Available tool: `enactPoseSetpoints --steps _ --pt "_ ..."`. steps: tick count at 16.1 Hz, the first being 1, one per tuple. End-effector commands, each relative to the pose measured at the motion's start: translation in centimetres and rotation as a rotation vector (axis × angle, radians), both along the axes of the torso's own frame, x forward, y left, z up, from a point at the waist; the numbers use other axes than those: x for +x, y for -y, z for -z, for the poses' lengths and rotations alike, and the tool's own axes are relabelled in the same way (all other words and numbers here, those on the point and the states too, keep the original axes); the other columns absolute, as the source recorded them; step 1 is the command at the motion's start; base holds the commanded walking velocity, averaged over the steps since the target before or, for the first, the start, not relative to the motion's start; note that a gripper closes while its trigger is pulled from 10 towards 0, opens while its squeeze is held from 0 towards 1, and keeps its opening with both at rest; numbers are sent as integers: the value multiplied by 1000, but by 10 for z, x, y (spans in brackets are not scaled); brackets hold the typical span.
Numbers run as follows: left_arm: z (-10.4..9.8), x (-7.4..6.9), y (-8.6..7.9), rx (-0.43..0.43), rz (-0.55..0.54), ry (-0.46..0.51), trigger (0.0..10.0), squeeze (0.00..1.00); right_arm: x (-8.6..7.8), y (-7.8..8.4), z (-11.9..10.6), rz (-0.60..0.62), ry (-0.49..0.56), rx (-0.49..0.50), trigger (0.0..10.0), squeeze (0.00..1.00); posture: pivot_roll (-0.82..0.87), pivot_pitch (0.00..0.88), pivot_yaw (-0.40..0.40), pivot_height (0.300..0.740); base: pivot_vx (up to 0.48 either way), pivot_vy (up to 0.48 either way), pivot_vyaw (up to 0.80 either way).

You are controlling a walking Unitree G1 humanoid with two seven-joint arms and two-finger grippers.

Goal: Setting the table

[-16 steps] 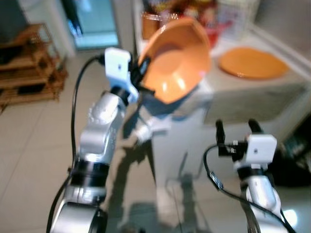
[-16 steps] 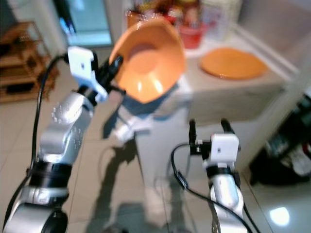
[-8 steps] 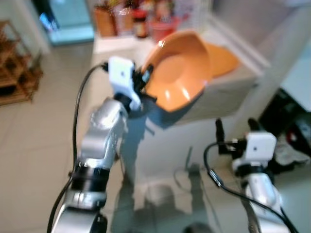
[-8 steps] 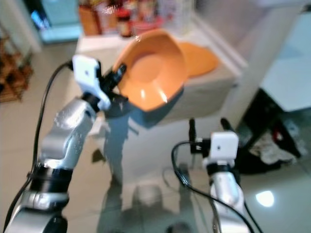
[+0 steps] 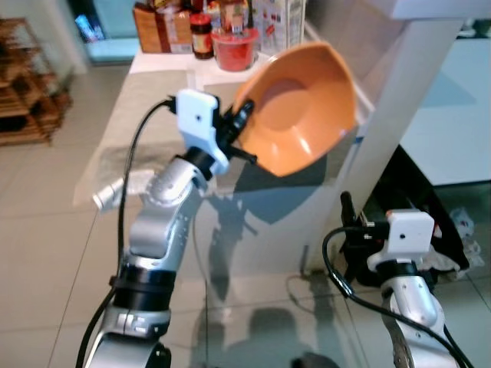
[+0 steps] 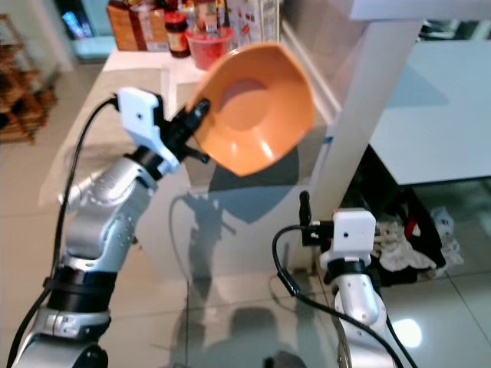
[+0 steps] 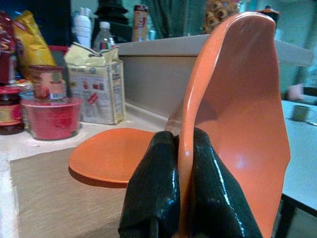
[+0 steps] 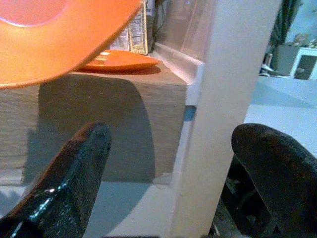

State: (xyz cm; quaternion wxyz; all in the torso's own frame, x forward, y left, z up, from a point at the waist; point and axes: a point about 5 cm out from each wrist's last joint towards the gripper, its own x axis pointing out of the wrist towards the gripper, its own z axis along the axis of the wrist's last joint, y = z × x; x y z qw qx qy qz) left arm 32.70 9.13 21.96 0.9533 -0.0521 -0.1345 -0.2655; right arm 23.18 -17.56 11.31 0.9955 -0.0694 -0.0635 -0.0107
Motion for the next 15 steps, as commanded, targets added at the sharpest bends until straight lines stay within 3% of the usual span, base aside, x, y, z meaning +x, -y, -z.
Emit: enactPoseSetpoints --steps 1,7,15 --pt "-9 -1 9 8 23 40 0 0 -1 5 1 13 -8 -7 10000 0 -138 0 55 727 0 -480 0" --pt "0 5 11 83 -15 7 0 0 -3 3 1 8 -4 -16 10000 0 -145 0 61 727 0 -459 0" --pt "9 10 14 153 -60 -23 0 0 -3 0 2 1 -6 -25 10000 0 -148 0 69 727 305 -366 0"
